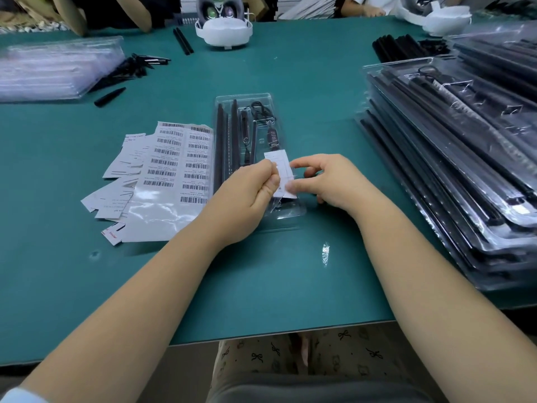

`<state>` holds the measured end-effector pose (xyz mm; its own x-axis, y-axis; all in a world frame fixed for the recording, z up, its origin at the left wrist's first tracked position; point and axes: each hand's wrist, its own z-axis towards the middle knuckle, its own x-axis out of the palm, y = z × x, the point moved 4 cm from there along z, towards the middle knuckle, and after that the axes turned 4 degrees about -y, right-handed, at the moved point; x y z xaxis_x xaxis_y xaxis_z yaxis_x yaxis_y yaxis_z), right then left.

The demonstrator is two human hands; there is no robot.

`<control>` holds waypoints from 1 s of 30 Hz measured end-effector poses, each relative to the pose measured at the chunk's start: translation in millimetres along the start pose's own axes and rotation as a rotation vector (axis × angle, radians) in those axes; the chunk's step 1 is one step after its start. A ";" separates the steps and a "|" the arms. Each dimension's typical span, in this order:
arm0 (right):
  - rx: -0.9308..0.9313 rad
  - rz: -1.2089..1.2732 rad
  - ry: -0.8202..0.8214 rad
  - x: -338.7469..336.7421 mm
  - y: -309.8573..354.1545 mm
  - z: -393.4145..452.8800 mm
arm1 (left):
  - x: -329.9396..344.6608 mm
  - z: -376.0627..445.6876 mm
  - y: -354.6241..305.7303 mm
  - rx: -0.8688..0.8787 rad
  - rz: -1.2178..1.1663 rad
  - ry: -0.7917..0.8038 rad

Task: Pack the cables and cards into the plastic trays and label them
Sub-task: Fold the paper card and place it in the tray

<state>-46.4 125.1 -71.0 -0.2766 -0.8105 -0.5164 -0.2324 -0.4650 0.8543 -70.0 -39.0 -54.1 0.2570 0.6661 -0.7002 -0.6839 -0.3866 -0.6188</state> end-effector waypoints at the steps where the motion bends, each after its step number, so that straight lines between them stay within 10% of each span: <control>1: -0.012 -0.016 0.002 0.3 0.3 0.6 | 0.6 0.1 -0.2 0.002 0.004 0.005; 14: -0.060 -0.174 -0.072 2.6 5.5 -0.9 | 1.6 10.1 14.8 -0.088 0.174 0.047; 30: 0.143 0.307 0.057 -3.2 -0.9 -2.6 | 7.3 10.3 15.9 0.011 0.376 0.230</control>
<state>-42.9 127.2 -70.0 -0.3025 -0.9252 -0.2291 -0.2763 -0.1450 0.9501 -85.9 -33.7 -65.4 0.1335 0.3208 -0.9377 -0.7658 -0.5672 -0.3031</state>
